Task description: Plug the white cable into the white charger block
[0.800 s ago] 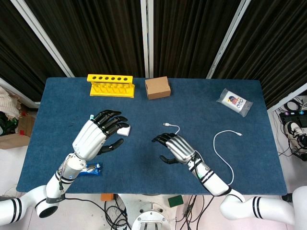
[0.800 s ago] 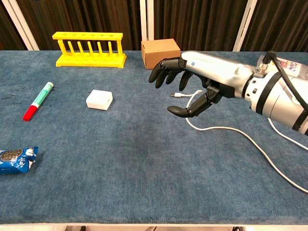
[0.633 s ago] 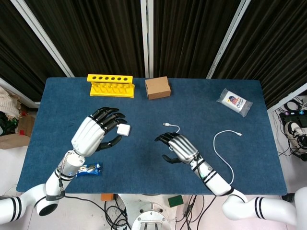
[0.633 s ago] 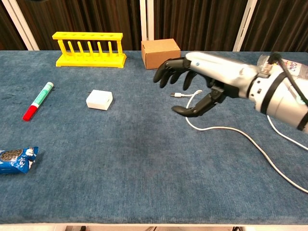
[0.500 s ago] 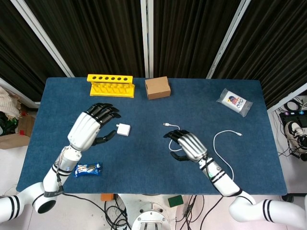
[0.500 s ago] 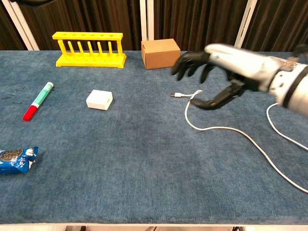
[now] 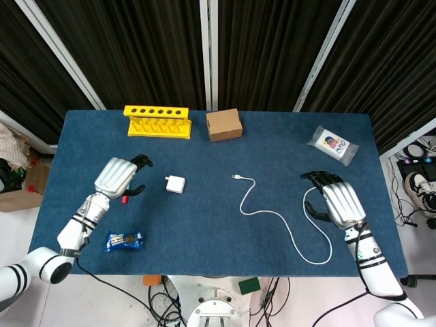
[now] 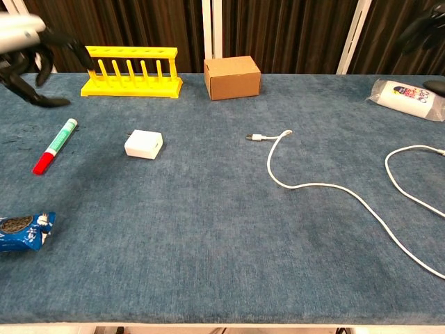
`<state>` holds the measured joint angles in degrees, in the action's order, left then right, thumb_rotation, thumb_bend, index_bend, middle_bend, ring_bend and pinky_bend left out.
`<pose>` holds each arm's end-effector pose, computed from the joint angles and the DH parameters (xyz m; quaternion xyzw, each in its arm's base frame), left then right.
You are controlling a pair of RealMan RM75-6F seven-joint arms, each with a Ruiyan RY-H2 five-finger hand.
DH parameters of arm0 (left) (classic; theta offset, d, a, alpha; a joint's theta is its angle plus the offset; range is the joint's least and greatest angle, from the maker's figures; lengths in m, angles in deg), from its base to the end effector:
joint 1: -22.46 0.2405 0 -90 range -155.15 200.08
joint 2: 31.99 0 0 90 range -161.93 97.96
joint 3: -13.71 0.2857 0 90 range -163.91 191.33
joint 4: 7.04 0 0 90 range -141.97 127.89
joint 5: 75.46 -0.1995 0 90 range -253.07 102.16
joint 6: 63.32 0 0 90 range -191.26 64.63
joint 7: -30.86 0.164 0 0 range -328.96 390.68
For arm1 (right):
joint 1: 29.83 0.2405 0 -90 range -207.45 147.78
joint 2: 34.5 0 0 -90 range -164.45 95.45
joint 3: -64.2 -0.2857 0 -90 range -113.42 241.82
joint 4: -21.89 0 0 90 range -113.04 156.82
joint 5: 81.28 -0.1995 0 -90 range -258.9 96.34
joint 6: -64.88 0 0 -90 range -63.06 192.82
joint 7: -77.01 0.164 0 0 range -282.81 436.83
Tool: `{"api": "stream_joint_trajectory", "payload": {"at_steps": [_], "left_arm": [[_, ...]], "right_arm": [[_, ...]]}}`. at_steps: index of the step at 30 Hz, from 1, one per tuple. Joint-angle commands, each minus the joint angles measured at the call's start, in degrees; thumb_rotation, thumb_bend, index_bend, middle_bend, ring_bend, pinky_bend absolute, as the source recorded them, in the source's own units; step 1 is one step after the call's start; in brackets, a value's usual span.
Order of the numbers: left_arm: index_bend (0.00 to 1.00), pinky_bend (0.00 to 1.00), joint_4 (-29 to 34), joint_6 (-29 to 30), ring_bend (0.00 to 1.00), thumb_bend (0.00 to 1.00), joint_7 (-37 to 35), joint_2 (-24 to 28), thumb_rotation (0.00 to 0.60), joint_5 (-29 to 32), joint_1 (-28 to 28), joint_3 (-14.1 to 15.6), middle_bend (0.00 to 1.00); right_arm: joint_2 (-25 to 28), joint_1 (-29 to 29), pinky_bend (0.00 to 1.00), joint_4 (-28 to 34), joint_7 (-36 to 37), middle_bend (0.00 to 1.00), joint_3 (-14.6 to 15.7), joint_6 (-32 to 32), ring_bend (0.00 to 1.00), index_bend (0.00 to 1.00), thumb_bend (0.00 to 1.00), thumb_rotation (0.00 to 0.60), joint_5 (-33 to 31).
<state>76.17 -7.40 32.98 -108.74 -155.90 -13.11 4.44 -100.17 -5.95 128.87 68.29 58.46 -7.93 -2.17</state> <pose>-0.2162 0.3739 0.0646 -0.7401 -0.3527 -0.3912 0.4181 -0.2157 -0.2898 0.1312 0.6613 -0.3926 0.4454 0.4584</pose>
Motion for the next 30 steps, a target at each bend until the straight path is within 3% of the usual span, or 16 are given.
{"api": "stream_joint_trajectory", "payload": {"at_steps": [1, 12, 21, 30], "left_arm": [[0.29, 0.84, -6.0, -6.1, 0.67, 0.22, -3.1, -4.0, 0.600, 2.0, -3.6, 1.3, 0.24], [0.27, 0.86, -18.7, -10.6, 0.68, 0.22, -12.2, -13.1, 0.600, -0.3, -8.0, 2.6, 0.22], [0.29, 0.86, -25.2, -10.9, 0.68, 0.22, -17.5, -18.1, 0.600, -2.0, -10.1, 3.1, 0.22], [0.31, 0.85, -28.6, -12.0, 0.69, 0.22, -19.5, -19.8, 0.600, -1.8, -11.1, 3.6, 0.22]], "right_arm": [[0.3, -0.4, 0.34, 0.6, -0.3, 0.29, -0.3, -0.2, 0.22, 0.30, 0.35, 0.600, -0.4], [-0.9, -1.0, 0.34, 0.9, -2.1, 0.29, -0.8, -0.2, 0.22, 0.30, 0.35, 0.600, -1.9], [-1.4, -1.5, 0.34, 0.9, -2.3, 0.29, -0.8, 0.3, 0.22, 0.30, 0.34, 0.600, -2.5], [-1.4, -2.2, 0.34, 0.4, -1.5, 0.29, -0.7, 0.4, 0.22, 0.30, 0.34, 0.600, -2.9]]}}
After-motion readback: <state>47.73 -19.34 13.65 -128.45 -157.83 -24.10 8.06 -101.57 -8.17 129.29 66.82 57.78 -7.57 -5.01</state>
